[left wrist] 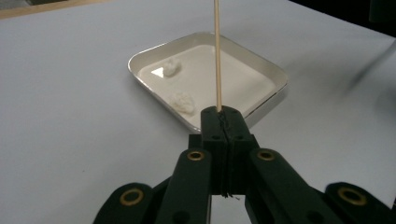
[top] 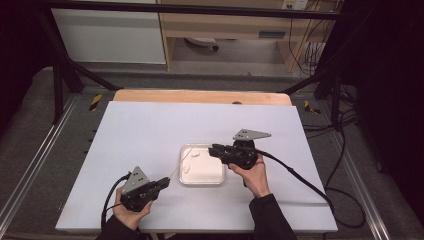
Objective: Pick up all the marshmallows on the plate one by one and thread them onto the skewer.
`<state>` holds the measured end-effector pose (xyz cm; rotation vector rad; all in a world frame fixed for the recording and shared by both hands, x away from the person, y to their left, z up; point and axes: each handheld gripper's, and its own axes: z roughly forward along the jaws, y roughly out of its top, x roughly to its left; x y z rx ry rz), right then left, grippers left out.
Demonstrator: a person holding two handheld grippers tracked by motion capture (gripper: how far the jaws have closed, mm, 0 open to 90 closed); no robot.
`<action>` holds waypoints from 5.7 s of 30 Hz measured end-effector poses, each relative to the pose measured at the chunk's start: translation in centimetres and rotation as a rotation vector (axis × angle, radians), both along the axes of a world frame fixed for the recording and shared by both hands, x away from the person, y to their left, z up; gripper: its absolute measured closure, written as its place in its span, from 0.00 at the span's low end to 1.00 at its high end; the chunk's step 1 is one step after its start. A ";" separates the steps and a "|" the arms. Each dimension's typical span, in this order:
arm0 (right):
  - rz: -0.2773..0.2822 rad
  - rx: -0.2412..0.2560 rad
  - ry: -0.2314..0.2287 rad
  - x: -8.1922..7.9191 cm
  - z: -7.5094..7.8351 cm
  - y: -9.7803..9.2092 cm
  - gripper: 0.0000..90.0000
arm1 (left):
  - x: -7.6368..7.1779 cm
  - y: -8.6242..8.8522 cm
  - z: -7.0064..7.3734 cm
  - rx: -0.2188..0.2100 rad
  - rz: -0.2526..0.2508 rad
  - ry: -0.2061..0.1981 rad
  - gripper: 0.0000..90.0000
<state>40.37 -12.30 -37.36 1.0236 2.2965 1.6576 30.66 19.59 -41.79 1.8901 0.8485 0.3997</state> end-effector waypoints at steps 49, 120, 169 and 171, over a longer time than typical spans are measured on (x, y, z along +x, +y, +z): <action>0.141 0.300 0.176 -0.1 1.3 -0.1 0.89 | -1.7 -2.4 0.5 -0.020 -0.075 -0.087 0.99; 0.093 0.016 -0.038 -2.6 -0.9 2.6 0.21 | -0.2 -1.4 0.3 0.023 -0.018 -0.025 0.99; -0.075 -0.363 0.079 6.3 -6.3 8.5 0.43 | 0.9 2.1 -0.3 -0.005 0.048 0.022 0.99; -0.076 -0.372 0.090 6.4 -6.7 8.5 0.45 | 1.0 2.0 -0.3 -0.004 0.047 0.023 0.99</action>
